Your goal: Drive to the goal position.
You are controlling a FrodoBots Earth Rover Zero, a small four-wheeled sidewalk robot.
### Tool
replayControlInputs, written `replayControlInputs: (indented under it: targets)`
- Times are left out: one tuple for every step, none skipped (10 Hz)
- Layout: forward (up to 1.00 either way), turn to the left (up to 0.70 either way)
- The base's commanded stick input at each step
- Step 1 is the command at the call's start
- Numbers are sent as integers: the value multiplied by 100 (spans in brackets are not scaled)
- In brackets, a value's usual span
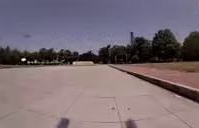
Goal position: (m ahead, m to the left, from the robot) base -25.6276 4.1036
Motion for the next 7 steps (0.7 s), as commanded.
replayControlInputs:
  targets:
    - [100, 40]
    - [100, 40]
    - [100, 40]
    - [100, 40]
    - [100, 40]
    - [100, 40]
    - [100, 40]
